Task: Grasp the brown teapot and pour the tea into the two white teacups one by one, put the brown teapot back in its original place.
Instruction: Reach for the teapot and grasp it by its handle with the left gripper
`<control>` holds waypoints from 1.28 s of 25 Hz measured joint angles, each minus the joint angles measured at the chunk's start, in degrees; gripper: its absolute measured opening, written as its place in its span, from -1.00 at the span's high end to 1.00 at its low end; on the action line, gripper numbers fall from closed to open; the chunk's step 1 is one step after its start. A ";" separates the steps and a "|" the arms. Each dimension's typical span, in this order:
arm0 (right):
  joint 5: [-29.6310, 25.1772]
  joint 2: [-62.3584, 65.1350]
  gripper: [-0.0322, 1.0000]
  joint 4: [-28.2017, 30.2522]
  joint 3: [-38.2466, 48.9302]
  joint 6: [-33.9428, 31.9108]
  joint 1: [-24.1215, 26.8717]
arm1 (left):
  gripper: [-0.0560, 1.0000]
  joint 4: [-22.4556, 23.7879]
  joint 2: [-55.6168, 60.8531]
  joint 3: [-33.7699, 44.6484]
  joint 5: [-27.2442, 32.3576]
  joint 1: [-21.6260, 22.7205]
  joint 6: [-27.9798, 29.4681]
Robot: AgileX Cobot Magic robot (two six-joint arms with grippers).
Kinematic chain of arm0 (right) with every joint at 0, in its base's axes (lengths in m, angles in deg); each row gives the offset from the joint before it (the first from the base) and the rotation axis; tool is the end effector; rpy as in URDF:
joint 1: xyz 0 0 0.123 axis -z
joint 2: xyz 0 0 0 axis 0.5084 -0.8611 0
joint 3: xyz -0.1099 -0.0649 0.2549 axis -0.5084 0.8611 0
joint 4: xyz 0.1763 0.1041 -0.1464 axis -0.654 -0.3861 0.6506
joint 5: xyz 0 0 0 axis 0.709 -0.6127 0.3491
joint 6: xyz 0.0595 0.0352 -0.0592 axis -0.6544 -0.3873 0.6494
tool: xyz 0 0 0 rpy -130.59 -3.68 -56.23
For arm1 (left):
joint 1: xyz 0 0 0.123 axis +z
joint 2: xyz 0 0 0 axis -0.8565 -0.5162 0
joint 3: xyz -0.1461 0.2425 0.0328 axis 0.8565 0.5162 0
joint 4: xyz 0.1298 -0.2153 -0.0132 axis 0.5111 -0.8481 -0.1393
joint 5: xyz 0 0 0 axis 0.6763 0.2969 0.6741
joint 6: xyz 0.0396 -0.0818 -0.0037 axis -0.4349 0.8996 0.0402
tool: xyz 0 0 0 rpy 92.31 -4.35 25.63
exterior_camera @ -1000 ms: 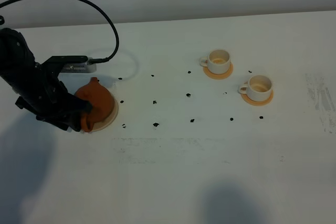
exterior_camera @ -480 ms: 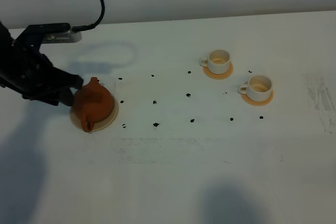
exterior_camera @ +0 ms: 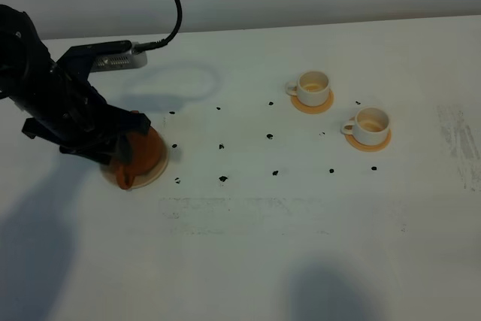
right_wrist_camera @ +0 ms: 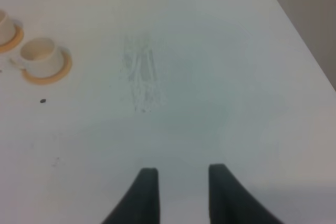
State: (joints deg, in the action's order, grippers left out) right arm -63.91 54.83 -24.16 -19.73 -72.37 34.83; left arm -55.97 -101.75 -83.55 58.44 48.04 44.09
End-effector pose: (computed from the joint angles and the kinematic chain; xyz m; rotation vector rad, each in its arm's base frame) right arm -0.0078 -0.0040 0.2786 0.1710 2.0837 -0.0614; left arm 0.3366 -0.0808 0.2155 0.2931 2.8904 -0.2899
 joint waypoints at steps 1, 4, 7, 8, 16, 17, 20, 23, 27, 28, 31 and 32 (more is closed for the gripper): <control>0.00 0.00 0.50 0.00 0.00 0.00 0.00 | 0.32 0.90 0.00 0.00 0.99 0.00 0.20; 0.00 0.00 0.50 0.00 0.00 0.00 0.00 | 0.32 3.86 -0.38 0.00 3.09 0.00 3.34; 0.00 0.00 0.50 0.00 0.00 0.06 0.00 | 0.32 4.76 -1.54 0.00 3.28 0.00 6.38; 0.00 0.00 0.50 0.00 0.00 0.06 0.00 | 0.32 4.78 -2.02 0.00 3.28 0.00 6.83; 0.00 0.00 0.50 0.00 0.00 0.06 0.00 | 0.32 7.08 -4.67 0.00 1.65 0.05 7.42; 0.00 0.00 0.50 0.00 0.00 0.02 0.00 | 0.32 7.86 -4.76 0.00 1.54 0.05 7.42; 0.00 0.00 0.50 0.00 0.00 0.02 0.00 | 0.32 9.38 -4.74 0.00 0.71 0.05 7.47; 0.00 0.00 0.50 0.00 0.00 0.02 0.00 | 0.32 9.58 -4.74 0.00 -0.71 0.05 7.47; 0.00 0.00 0.50 0.00 0.00 0.02 0.00 | 0.32 9.58 -4.91 0.00 -1.60 0.05 7.47; 0.00 0.00 0.50 0.00 0.00 0.02 0.00 | 0.32 9.37 -5.09 0.00 -1.85 0.05 7.47; 0.00 0.00 0.50 0.00 0.00 0.02 0.00 | 0.32 8.45 -6.13 0.00 -2.79 -0.01 7.47; 0.00 0.00 0.50 0.00 0.00 0.02 0.00 | 0.32 8.25 -6.39 0.00 -2.92 -0.12 7.47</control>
State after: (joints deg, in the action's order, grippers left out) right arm -63.91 54.83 -24.16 -19.73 -72.36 34.83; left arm -47.73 -108.14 -83.55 55.51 47.92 51.57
